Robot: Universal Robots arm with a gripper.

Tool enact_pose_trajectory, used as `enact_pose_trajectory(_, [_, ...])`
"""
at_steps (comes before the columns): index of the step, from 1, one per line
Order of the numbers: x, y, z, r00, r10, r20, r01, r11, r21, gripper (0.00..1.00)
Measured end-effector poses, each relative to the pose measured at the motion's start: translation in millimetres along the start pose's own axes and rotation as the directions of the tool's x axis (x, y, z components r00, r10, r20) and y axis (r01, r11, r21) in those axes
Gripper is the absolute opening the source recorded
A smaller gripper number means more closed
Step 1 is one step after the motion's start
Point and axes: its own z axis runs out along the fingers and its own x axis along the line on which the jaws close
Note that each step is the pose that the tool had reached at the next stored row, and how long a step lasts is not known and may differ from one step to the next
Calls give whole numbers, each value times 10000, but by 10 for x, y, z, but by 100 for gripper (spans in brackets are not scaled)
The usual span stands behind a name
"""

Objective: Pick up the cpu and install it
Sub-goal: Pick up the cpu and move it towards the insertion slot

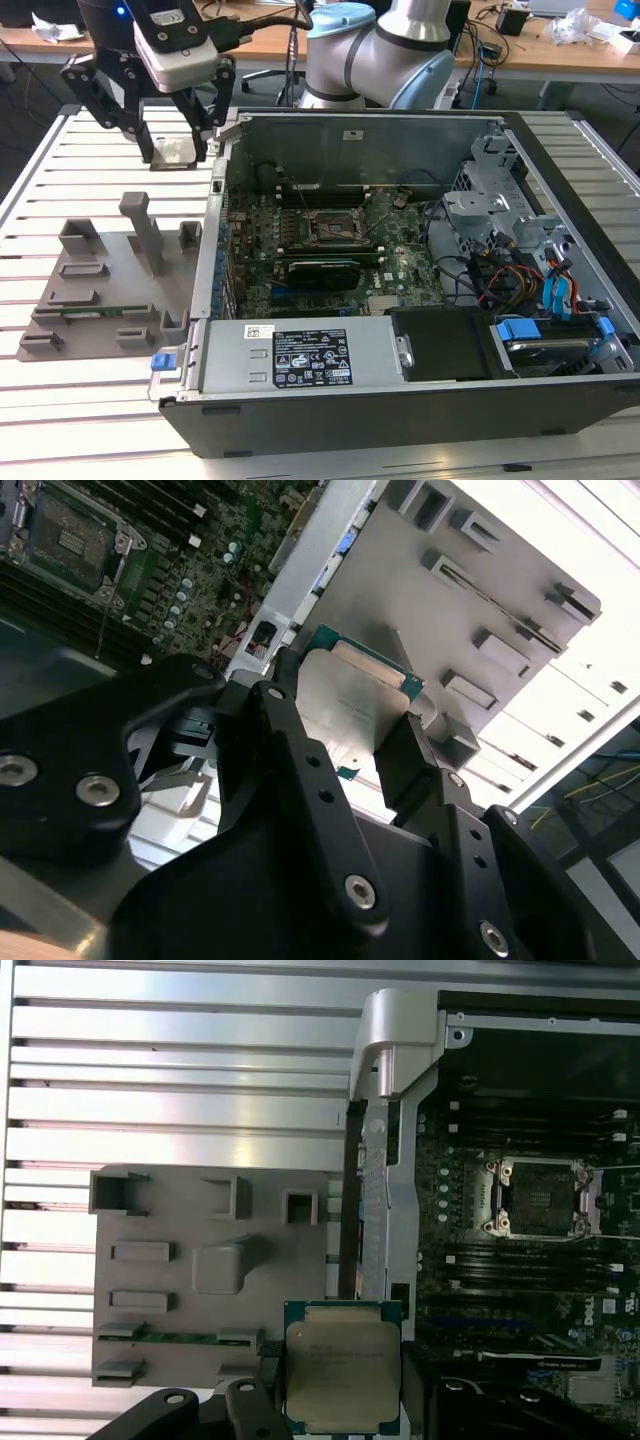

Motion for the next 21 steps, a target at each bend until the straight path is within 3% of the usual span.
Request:
enact_pose_trajectory(6, [-88,4,36,10000,0,-5,0,10000,0,55])
enact_pose_trajectory(18, [-439,11,93,10000,1,-23,-1,10000,-1,55])
enact_pose_trajectory(19, [-511,8,100,10000,0,-25,0,10000,-1,55])
enact_pose_trajectory(21, [-557,6,105,10000,1,-26,-1,10000,-1,55])
